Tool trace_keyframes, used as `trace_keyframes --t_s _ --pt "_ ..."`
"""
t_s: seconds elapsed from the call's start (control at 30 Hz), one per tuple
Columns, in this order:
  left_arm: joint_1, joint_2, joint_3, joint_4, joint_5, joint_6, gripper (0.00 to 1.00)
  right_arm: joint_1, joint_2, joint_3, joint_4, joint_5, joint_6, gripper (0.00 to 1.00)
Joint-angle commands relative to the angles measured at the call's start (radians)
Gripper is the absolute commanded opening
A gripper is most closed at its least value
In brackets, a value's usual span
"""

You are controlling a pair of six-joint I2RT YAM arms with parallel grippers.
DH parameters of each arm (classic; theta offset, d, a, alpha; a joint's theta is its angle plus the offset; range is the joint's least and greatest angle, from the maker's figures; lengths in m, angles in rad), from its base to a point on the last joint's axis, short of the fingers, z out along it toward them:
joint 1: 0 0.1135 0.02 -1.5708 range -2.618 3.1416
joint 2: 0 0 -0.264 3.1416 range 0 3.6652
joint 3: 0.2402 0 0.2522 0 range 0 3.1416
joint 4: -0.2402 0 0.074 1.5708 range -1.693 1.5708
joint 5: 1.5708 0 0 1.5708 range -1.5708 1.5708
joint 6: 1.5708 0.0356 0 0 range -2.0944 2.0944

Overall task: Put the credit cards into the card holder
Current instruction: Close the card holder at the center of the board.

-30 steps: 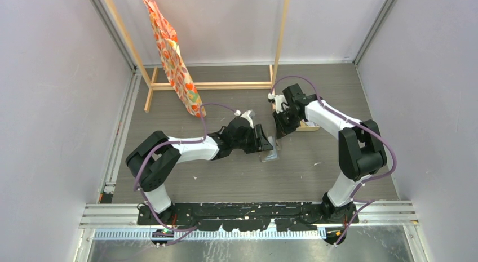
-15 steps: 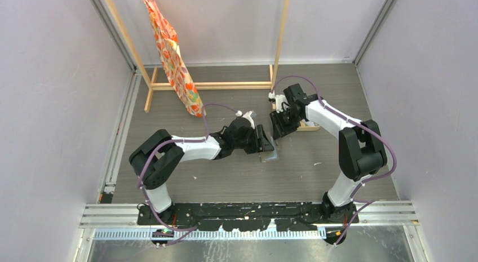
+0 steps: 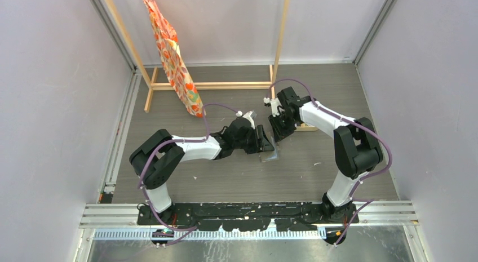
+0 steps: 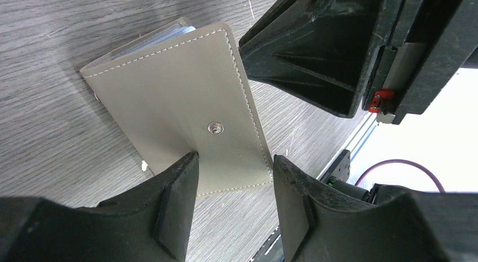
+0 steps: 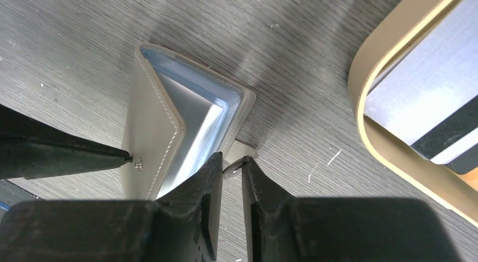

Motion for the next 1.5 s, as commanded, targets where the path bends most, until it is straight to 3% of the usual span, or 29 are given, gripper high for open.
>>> trace_keyframes --t_s 0.0,0.2,0.37,0.47,0.67,0.77,0.87,1.0,1.27,1.33,1.47 --pt "0.006 -0.004 0.029 0.039 -0.003 0.002 0.53 0.001 -0.029 -0.001 -0.017 0.03 -0.014 0.23" --pt "0.006 -0.009 0.032 0.031 -0.007 0.003 0.53 0.002 -0.032 -0.008 -0.032 0.031 -0.019 0.31" --pt "0.006 -0.007 0.032 0.029 -0.01 0.003 0.52 0.002 -0.03 -0.011 -0.036 0.03 -0.018 0.31" --pt "0.005 -0.005 0.03 0.033 -0.01 0.002 0.53 0.002 -0.031 -0.009 -0.041 0.027 -0.017 0.26" --pt "0.006 -0.004 0.026 0.068 0.011 0.005 0.53 -0.016 -0.067 -0.01 -0.05 -0.014 -0.02 0.05" --pt "0.006 -0.006 0.026 0.117 0.051 0.019 0.55 -0.04 -0.103 -0.017 -0.038 -0.057 -0.017 0.02" --pt "0.006 0.001 0.029 0.174 0.099 0.02 0.64 -0.065 -0.115 -0.02 -0.033 -0.112 -0.016 0.02" --pt "0.027 0.001 0.032 0.219 0.15 0.018 0.64 -0.087 -0.112 -0.019 -0.032 -0.148 -0.022 0.01" --pt "0.093 -0.072 0.078 -0.057 0.094 0.168 0.4 -0.105 -0.101 -0.014 -0.027 -0.174 -0.028 0.01" --pt "0.104 -0.048 0.121 -0.134 0.086 0.213 0.27 -0.105 -0.098 -0.013 -0.025 -0.179 -0.028 0.01" --pt "0.11 0.042 0.2 -0.192 0.127 0.255 0.21 -0.108 -0.092 -0.01 -0.022 -0.188 -0.031 0.01"
